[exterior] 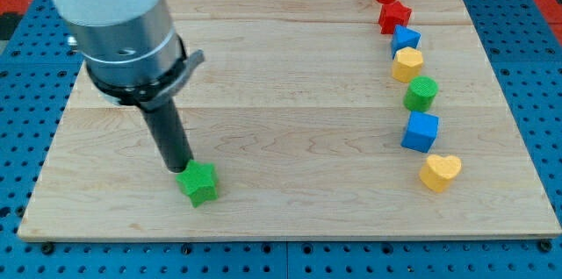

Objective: Slightly push the green star diagonally bottom left to the green circle

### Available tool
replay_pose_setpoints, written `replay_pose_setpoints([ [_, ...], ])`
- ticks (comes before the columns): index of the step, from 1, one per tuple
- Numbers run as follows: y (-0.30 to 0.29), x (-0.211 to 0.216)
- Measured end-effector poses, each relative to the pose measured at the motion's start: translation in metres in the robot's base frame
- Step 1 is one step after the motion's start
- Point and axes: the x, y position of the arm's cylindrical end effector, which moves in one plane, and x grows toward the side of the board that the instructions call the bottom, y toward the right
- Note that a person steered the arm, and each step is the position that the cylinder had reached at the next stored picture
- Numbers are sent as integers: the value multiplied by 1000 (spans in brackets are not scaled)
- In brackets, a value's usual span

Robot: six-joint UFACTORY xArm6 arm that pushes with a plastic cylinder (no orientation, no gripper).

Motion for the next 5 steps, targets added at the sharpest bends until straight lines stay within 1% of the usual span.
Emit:
replay_pose_setpoints([
  [1, -65, -18],
  [2, -98, -21],
  [3, -115, -21],
  [4, -115, -17],
  [5, -70, -12],
])
